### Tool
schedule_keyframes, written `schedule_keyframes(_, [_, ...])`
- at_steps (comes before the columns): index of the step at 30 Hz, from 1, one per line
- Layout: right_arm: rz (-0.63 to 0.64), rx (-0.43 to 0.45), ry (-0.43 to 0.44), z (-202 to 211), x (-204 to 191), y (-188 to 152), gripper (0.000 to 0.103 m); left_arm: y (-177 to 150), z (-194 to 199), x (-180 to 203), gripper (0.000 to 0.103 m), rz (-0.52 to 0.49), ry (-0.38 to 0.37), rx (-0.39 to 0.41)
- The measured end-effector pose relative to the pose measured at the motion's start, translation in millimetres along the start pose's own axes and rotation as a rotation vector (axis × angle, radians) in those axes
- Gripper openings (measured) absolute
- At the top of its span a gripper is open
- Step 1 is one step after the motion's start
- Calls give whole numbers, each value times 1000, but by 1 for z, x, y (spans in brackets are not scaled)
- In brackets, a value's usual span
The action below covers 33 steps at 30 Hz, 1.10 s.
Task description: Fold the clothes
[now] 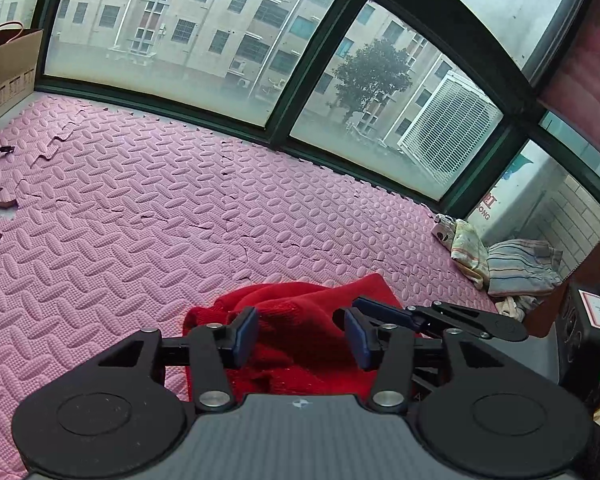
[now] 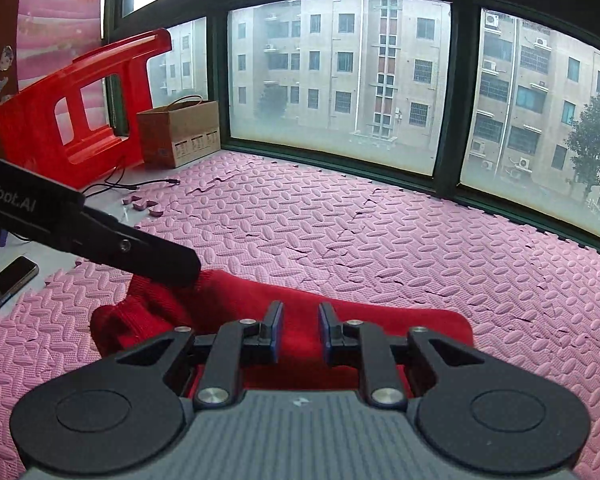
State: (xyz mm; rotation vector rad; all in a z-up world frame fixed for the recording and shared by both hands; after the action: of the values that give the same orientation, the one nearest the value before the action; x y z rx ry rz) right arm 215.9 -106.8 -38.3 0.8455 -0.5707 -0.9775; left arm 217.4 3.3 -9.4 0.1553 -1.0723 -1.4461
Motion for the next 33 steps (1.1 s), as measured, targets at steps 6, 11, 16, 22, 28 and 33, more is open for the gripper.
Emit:
schedule_keyframes(6, [-18, 43, 68, 8, -24, 9, 17, 8, 5, -17, 51, 35, 43, 23])
schedule_keyframes(11, [-11, 35, 32, 28, -2, 5, 18, 14, 10, -6, 48, 8, 27, 44])
schedule_keyframes(16, [-6, -22, 82, 38, -1, -10, 18, 12, -5, 20, 31, -6, -56, 11])
schedule_keyframes(22, [31, -37, 144, 40, -30, -23, 18, 2, -39, 22, 23, -45, -29, -54])
schedule_keyframes(28, [51, -52, 155, 34, -43, -36, 17, 1, -53, -7, 21, -5, 51, -48])
schedule_keyframes(33, [-45, -6, 157, 53, -11, -17, 17, 5, -41, -13, 24, 40, 37, -14])
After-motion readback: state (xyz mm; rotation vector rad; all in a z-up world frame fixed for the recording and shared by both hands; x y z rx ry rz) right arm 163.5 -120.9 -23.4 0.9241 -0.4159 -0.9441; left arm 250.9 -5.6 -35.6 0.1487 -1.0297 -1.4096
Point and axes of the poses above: each gripper's, at about its wrist camera, not at the fingertips, and z roughly against the way its jaws point, x to its right, y to its top, the point moved 10 cm from there along -z, roughly the way its jaws point, and after that the axes turned 5 degrees about -y, right-handed, at the moved point
